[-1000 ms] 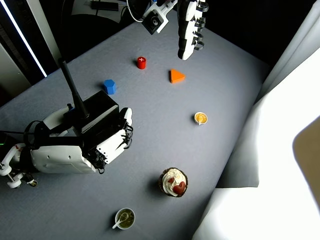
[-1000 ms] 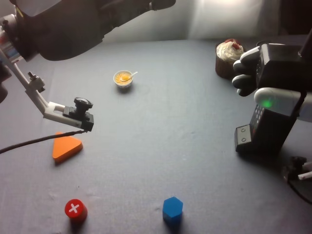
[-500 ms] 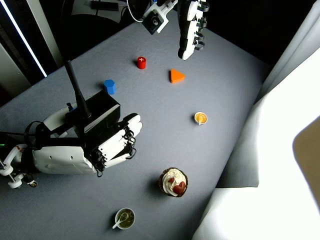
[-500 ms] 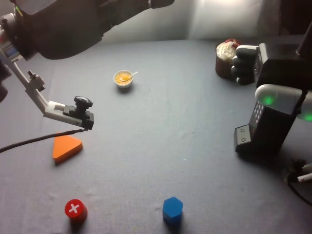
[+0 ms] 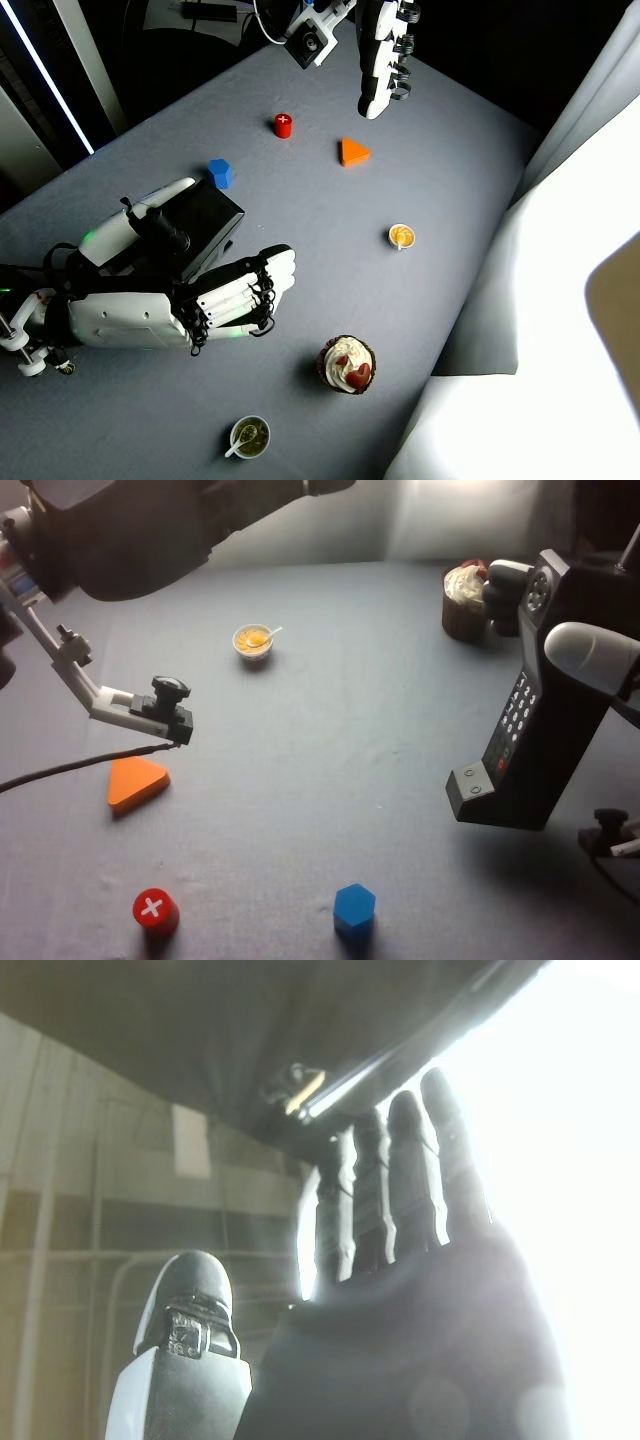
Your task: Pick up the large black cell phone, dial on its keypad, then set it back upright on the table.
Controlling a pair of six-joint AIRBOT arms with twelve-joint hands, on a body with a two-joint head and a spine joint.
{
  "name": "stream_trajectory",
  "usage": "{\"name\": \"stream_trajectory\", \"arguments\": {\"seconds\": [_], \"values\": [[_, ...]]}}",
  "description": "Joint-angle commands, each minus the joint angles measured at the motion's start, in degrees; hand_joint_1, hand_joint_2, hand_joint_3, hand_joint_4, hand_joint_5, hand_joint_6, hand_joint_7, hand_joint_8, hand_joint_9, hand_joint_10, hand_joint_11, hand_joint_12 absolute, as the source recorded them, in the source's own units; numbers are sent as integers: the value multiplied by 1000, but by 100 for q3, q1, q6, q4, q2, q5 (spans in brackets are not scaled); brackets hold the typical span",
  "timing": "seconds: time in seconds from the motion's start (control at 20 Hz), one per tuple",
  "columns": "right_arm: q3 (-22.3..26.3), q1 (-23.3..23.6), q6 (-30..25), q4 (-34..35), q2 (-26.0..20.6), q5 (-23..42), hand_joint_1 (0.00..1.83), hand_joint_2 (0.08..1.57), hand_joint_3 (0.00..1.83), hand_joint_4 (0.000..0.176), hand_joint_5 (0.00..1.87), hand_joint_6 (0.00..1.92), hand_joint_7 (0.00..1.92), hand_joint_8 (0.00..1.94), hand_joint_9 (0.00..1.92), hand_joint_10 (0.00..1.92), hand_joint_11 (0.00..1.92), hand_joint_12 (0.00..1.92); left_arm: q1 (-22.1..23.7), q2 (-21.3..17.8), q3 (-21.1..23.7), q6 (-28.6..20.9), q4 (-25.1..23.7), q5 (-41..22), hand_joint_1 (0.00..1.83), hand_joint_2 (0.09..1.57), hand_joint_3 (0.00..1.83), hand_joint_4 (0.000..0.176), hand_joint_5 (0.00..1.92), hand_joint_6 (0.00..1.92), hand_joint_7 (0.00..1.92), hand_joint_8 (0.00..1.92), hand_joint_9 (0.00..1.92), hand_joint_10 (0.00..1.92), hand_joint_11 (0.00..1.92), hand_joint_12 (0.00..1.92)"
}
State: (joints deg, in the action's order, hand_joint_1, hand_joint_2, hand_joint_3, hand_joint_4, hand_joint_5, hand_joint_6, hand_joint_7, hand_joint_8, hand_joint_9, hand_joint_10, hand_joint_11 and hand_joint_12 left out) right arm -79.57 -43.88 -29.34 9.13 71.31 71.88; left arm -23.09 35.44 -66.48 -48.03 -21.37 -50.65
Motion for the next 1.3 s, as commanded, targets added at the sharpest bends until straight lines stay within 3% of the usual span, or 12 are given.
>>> {"name": "stream_trajectory", "arguments": {"seconds": [0.0, 0.3, 0.65, 0.8, 1.0, 1.25], "values": [[-41, 2, -85, 68, -75, 820, 541, 1024, 0, 0, 421, 0, 394, 1, 344, 0, 0, 922, 114, -33, 27, -25, 269, -658, 2, 1226, 0, 42, 242, 0, 179, 1, 140, 1, 0, 367], [-140, 40, -84, 48, -75, 819, 515, 1038, 1, 0, 363, 3, 320, 3, 264, 2, 0, 851, 114, -34, 27, -26, 270, -658, 0, 1223, 0, 41, 234, 1, 171, 1, 143, 1, 0, 381], [-212, 49, -84, 2, -76, 819, 530, 1022, 0, 2, 398, 3, 335, 1, 283, 2, 0, 896, 115, -33, 27, -26, 270, -658, 0, 1223, 1, 33, 230, 1, 183, 2, 135, 0, 0, 353], [-223, 52, -66, -17, -76, 819, 504, 1031, 1, 5, 377, 0, 324, 0, 273, 1, 0, 869, 115, -34, 28, -26, 270, -658, 0, 1218, 0, 42, 187, 0, 140, 0, 117, 0, 0, 319], [-210, 70, -51, -140, -76, 819, 462, 1002, 0, 24, 335, 0, 304, 1, 255, 1, 0, 800, 114, -27, 27, -20, 270, -657, 0, 1222, 0, 43, 172, 0, 112, 3, 99, 0, 0, 281], [-71, 99, 61, -230, -76, 818, 506, 975, 0, 16, 333, 2, 336, 5, 276, 5, 0, 881, -15, 64, 32, -16, 269, -654, 0, 1228, 0, 40, 183, 4, 135, 5, 110, 4, 0, 315]]}}
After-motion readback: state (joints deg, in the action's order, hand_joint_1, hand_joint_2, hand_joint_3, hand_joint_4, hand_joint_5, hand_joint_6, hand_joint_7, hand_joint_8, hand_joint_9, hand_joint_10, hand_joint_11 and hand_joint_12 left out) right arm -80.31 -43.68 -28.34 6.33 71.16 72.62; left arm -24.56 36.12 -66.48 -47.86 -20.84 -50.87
